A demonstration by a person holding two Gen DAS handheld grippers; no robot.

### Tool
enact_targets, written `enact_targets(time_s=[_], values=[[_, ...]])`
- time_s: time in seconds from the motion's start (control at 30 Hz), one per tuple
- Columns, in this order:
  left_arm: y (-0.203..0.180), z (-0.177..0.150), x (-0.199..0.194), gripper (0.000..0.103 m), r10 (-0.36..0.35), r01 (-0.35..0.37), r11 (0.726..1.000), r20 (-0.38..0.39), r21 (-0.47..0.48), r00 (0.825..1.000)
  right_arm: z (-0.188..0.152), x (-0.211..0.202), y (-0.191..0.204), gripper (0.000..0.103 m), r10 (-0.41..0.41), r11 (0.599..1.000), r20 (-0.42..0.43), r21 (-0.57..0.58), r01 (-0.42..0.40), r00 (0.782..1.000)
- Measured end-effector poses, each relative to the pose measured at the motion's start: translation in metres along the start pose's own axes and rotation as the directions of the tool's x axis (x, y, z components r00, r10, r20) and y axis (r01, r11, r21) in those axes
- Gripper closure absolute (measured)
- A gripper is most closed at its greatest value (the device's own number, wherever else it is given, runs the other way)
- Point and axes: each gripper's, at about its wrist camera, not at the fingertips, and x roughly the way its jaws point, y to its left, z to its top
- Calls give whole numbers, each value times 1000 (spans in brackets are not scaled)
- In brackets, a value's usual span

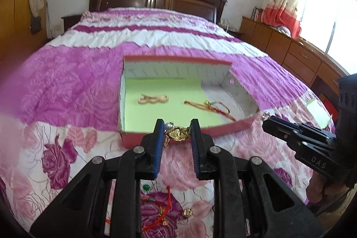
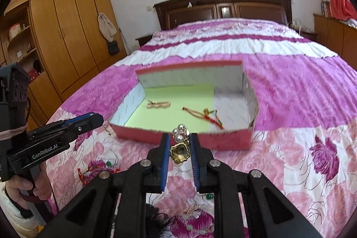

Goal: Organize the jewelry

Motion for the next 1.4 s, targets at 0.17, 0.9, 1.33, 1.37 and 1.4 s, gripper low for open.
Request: enact_targets(time_s=[0.17, 0.9, 1.33, 1.37, 1.4], values=[[4, 8, 3, 88, 18, -17, 1000, 66, -16, 998, 7, -3, -4, 83, -29, 1000, 56, 7, 29, 998], [4, 44, 67, 88, 146, -160, 986, 203, 51, 968, 53, 56, -37, 83, -185, 983, 159, 15, 185, 970], [16, 33, 125, 88, 162, -161, 986, -44, 32, 986, 50, 126, -60, 83, -244, 970, -92, -5, 245, 965], [16, 32, 128, 88, 164, -162, 986, -61, 32, 985, 49, 129, -61, 83, -248, 969, -109, -10, 249, 963], [16, 31, 131, 88, 167, -165, 986, -79, 34, 983, 47, 131, -61, 83, -253, 967, -118, -13, 253, 960]])
